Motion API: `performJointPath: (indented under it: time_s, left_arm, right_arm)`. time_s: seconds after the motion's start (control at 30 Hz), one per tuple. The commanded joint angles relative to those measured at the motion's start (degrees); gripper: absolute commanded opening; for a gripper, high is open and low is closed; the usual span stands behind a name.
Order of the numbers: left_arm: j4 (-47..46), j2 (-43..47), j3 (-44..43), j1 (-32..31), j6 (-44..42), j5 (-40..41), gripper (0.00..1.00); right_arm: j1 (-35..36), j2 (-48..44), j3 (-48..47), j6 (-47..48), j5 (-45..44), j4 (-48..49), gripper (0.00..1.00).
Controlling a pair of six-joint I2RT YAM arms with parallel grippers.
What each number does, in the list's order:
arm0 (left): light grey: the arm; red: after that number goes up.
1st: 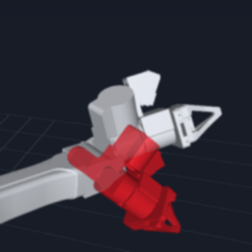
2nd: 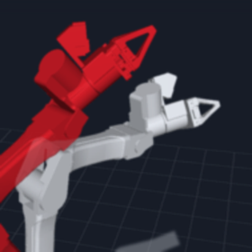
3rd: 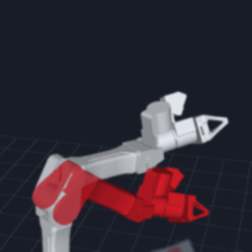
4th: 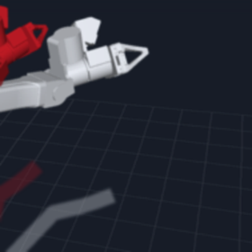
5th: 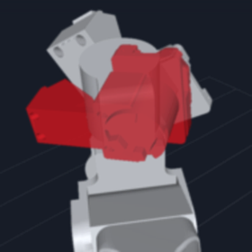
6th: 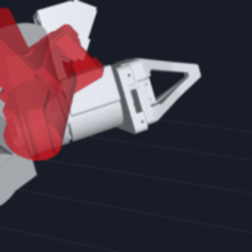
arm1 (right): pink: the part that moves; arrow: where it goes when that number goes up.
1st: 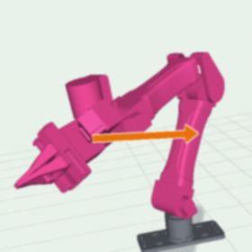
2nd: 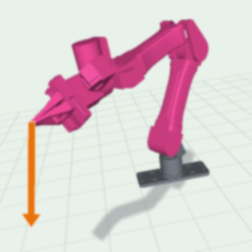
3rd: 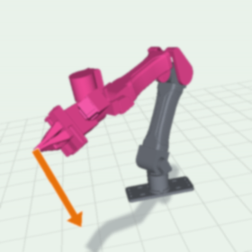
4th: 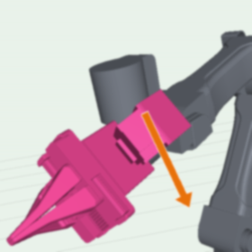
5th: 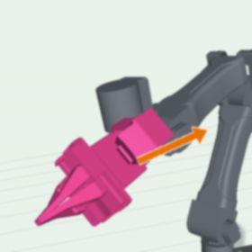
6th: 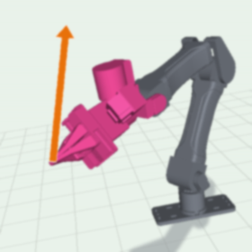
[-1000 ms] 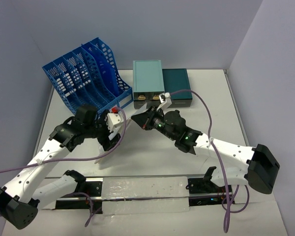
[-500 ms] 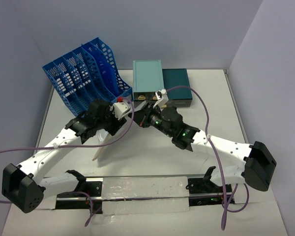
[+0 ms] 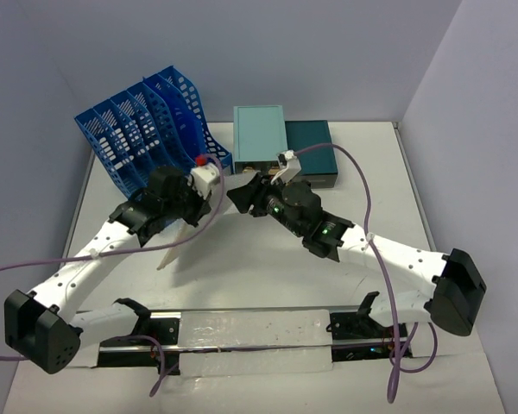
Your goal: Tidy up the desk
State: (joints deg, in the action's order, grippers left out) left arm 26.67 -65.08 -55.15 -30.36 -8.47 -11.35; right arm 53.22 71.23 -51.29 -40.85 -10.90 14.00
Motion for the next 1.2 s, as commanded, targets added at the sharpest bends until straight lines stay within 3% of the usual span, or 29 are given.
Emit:
performJointPath:
  time_s: [0.0,0.1,0.37,0.53,0.83,1.03,1.13,1.17]
  left_arm:
    - [-5.85,0.15,-7.71,7.29,11.23,-0.48,0.0]
    - [-5.18,-2.56,-12.53,8.82,18.11,0.99,0.0]
    - [-3.21,-7.49,-16.08,8.81,28.63,0.23,0.0]
    - [-5.63,-6.27,-15.0,8.79,29.91,3.7,0.0]
    - [-6.63,-4.85,-13.92,8.82,30.92,3.81,0.0]
    - [-6.82,-4.52,-13.32,8.82,31.31,2.93,0.0]
    - [-6.8,-4.23,-13.2,8.82,30.94,2.98,0.0]
    - [-6.76,-4.01,-13.05,8.82,30.75,2.87,0.0]
  right_arm:
    - [5.67,-3.71,-0.12,6.85,-21.33,-2.72,0.63]
    - [13.19,-1.86,-0.64,13.01,-34.46,1.88,0.67]
    - [25.24,17.04,-14.24,29.35,-42.72,12.45,0.78]
    - [25.28,25.78,-24.22,32.82,-48.73,10.61,0.82]
    - [22.3,38.07,-32.55,40.89,-58.23,13.16,0.86]
    - [20.35,44.17,-35.98,43.68,-59.67,14.92,0.88]
    - [18.84,45.39,-35.98,43.42,-61.25,15.35,0.86]
    - [18.28,44.87,-34.93,43.05,-61.21,15.84,0.79]
